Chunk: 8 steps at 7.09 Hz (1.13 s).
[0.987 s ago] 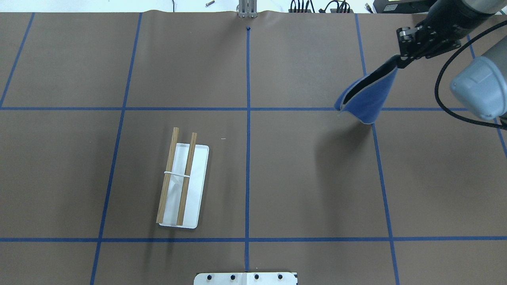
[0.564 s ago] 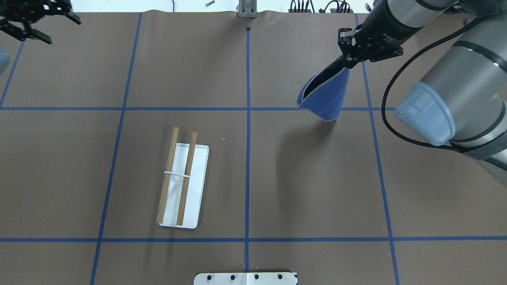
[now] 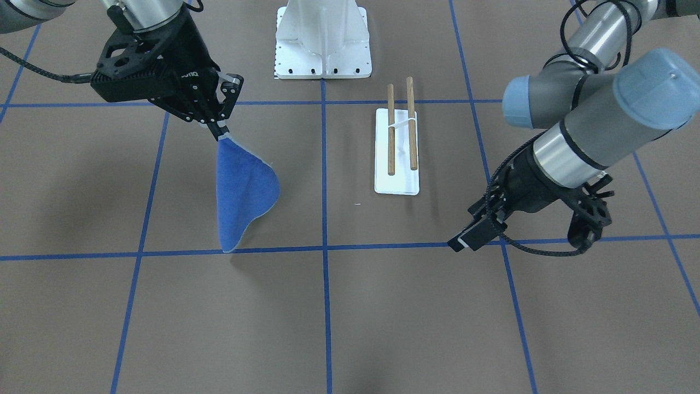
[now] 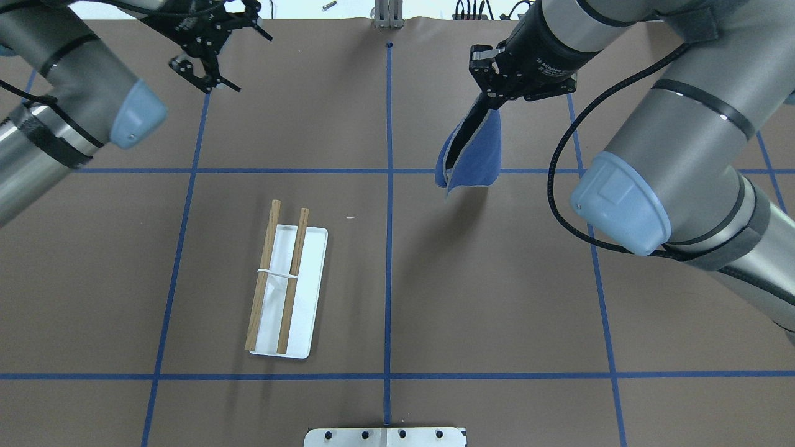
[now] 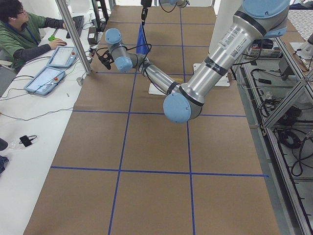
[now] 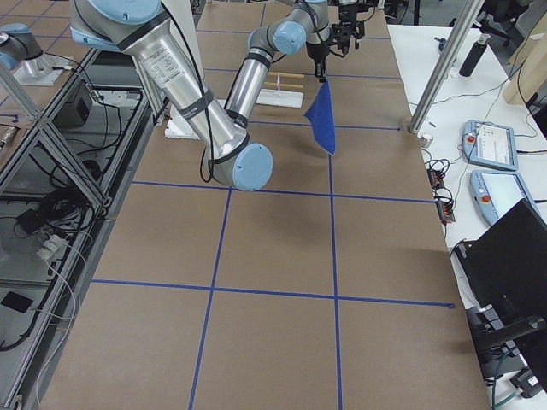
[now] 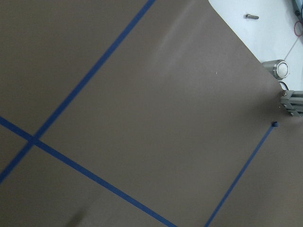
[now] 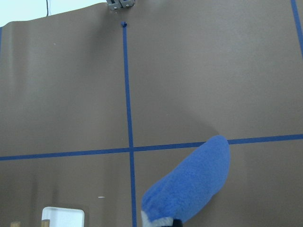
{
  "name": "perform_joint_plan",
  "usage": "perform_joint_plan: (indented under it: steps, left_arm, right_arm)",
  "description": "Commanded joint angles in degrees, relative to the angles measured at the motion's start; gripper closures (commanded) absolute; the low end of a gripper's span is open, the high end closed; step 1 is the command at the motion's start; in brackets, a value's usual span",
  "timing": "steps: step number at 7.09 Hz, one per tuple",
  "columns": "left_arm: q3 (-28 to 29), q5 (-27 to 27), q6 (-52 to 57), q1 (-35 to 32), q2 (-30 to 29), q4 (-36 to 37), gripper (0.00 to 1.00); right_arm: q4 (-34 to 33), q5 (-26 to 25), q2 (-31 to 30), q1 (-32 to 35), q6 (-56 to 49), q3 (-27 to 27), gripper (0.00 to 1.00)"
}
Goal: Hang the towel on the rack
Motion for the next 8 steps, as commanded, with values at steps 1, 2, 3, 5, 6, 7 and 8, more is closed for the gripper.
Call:
perform_joint_plan:
  steps: [1,2,3,5,6,7,8]
  left_arm:
    - [3.9,6.8,-12.5,6.3,-4.9,-6.4,0.02]
    - [3.9,7.2,-18.6,7.4,-6.3,-7.2,0.02]
    - [3.9,8.9,-24.3,8.7,-6.3,-10.1,0.02]
    - [4.0,9.3,-32.1,10.3,-6.4,-13.4,0.02]
    - [3.9,9.0,-34.7,10.7,-6.4,-15.7,0.02]
    - [3.7,8.8,-37.0,11.0,-6.5,-17.8,0.02]
    - [3.6,8.8,-39.1,11.2,-6.5,-19.5,0.02]
  right_arm:
    - [0.0,-4.6,2.4,-4.6,4.3,0.0,1.00]
    - [2.2,-8.1,2.8,-6.9,6.6,-0.4,1.00]
    - [4.0,-9.4,3.1,-7.5,7.9,-1.4,1.00]
    - [4.6,-9.5,5.9,-7.6,8.1,-5.2,1.00]
    - [5.1,-11.0,5.9,-7.6,8.1,-5.5,1.00]
    - [8.7,-11.5,5.8,-7.5,8.2,-7.5,1.00]
    - [10.6,-12.2,5.9,-7.5,9.5,-8.9,1.00]
